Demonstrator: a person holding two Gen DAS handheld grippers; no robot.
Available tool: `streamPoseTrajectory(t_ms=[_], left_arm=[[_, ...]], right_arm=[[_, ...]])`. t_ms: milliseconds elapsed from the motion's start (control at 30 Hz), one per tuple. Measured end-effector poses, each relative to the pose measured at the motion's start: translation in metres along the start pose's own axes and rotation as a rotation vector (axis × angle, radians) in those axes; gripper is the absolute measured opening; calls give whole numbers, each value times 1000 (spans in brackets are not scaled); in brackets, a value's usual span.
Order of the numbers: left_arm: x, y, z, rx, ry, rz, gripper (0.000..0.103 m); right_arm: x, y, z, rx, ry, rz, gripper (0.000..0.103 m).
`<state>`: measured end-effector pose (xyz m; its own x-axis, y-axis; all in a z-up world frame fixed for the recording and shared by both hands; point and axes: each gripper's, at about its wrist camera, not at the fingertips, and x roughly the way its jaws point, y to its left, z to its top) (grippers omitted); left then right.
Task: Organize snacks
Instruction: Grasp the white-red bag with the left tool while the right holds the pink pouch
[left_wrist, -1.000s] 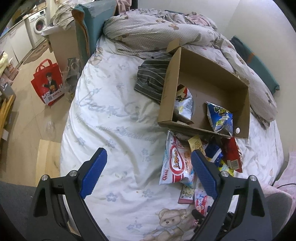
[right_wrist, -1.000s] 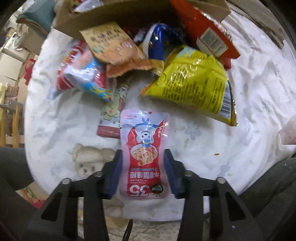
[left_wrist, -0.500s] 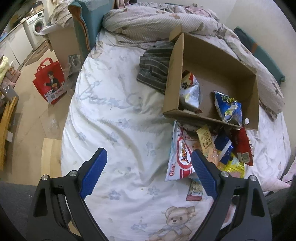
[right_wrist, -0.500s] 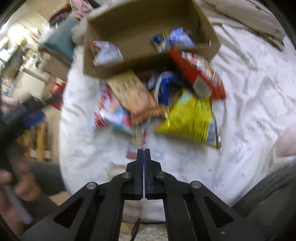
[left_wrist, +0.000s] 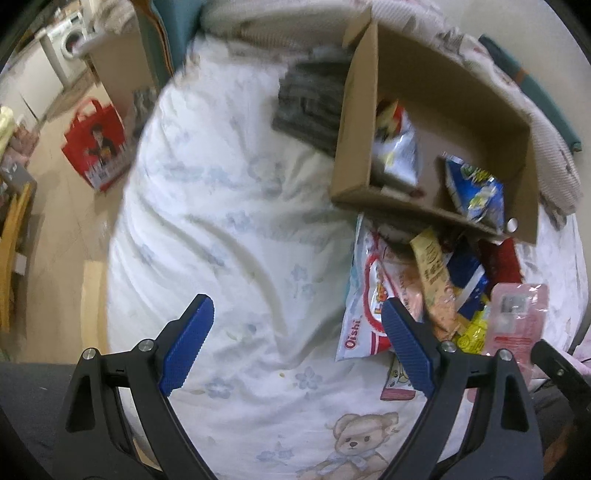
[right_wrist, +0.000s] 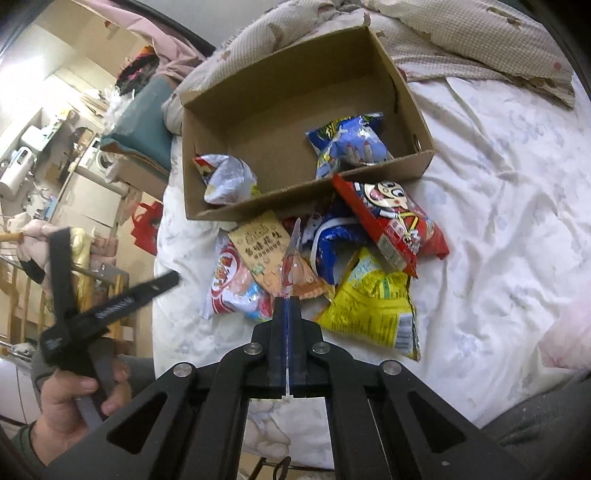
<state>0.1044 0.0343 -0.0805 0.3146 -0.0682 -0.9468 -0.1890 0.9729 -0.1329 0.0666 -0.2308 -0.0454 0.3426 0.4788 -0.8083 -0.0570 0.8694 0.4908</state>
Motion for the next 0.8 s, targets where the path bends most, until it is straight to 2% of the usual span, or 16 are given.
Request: streamPoseTrajectory(t_ms=[233, 367, 467, 500, 567, 600, 800], left_arm=[[38, -26, 1, 19, 106, -102, 90], [49, -39, -1, 38, 129, -112, 88], [58, -44, -3, 36, 167, -176, 70], [60, -45, -4, 34, 182, -200, 55], [59, -46, -8, 35, 182, -213, 43], [57, -48, -8, 41, 174, -217, 33], [32, -45, -14, 66, 121, -199, 26]], right_arm=[[3, -7, 1, 25, -24, 30, 0], [2, -11, 4, 36, -31, 41, 0], [2, -13, 4, 44, -30, 48, 0], [2, -13, 5, 44, -30, 49, 0], [2, -14, 6, 51, -31, 55, 0], [2, -14, 7, 52, -32, 57, 0], [0, -12, 8, 44, -41, 67, 0]])
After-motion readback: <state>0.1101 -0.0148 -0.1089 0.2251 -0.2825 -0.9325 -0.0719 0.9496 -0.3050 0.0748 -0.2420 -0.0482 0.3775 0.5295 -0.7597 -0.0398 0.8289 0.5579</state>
